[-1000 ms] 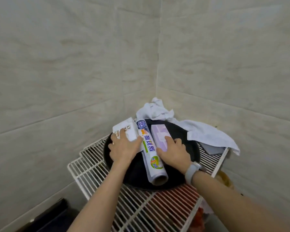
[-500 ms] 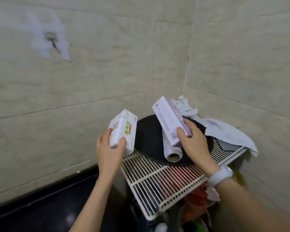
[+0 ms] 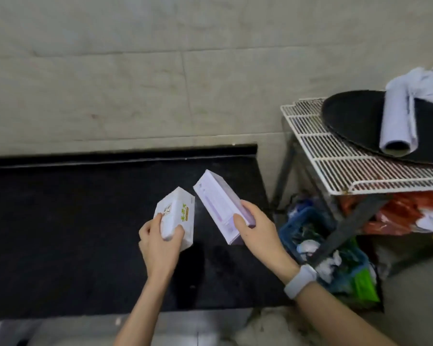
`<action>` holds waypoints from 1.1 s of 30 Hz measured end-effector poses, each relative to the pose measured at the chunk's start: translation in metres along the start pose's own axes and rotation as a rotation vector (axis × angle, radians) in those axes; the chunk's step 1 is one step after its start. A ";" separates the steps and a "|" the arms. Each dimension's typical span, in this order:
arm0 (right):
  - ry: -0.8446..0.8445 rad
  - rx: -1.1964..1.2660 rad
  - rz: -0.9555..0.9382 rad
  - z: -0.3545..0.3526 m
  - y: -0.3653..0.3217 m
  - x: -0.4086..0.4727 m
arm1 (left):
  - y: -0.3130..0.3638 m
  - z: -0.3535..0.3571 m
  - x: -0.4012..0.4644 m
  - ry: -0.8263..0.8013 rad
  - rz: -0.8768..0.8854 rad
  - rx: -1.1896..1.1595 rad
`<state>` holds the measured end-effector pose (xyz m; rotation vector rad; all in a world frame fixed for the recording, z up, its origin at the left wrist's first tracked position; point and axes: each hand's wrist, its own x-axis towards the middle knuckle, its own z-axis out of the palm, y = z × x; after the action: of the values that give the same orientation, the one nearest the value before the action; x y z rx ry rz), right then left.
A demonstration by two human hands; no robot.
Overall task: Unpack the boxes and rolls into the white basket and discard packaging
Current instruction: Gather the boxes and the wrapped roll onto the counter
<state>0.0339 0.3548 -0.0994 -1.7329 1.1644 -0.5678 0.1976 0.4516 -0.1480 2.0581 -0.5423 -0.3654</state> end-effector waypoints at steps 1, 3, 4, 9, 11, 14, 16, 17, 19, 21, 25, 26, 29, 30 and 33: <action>-0.036 -0.030 0.042 0.018 0.009 -0.001 | -0.015 -0.009 -0.001 0.015 -0.027 0.024; -0.088 -0.104 0.119 0.052 0.024 0.000 | -0.042 -0.023 -0.002 0.026 -0.086 0.071; -0.104 -0.138 0.144 0.068 0.030 0.003 | -0.054 -0.028 -0.001 0.028 -0.113 0.094; -0.078 -0.236 0.146 0.149 0.029 0.031 | -0.096 -0.048 0.037 0.028 -0.152 0.221; -0.066 -0.261 0.112 0.177 0.021 0.048 | -0.105 -0.050 0.063 0.026 -0.110 0.270; -0.117 -0.292 0.093 0.207 0.008 0.078 | -0.110 -0.051 0.106 -0.023 -0.028 0.362; -0.209 -0.320 0.074 0.220 0.003 0.096 | -0.116 -0.050 0.133 -0.125 -0.004 0.433; -0.266 -0.334 0.061 0.223 0.001 0.103 | -0.119 -0.049 0.143 -0.183 -0.001 0.467; -0.360 -0.353 0.040 0.223 -0.002 0.113 | -0.122 -0.048 0.154 -0.269 -0.007 0.550; -0.421 -0.351 0.031 0.213 -0.007 0.117 | -0.118 -0.047 0.156 -0.287 -0.018 0.622; -0.334 -0.294 0.005 0.164 -0.021 0.121 | -0.075 -0.033 0.155 -0.231 -0.022 0.547; -0.274 -0.284 -0.011 0.145 -0.025 0.123 | -0.059 -0.025 0.157 -0.228 0.010 0.499; -0.093 -0.284 -0.040 0.077 -0.040 0.129 | -0.001 0.011 0.163 -0.260 0.253 0.345; -0.024 -0.272 -0.049 0.051 -0.046 0.129 | 0.023 0.027 0.163 -0.290 0.340 0.291; 0.239 -0.259 -0.122 -0.027 -0.058 0.128 | 0.096 0.076 0.147 -0.424 0.538 0.175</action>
<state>0.0961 0.2348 -0.0507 -2.0089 1.3527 -0.7403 0.2663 0.2771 -0.1109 1.9037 -1.3890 -0.4402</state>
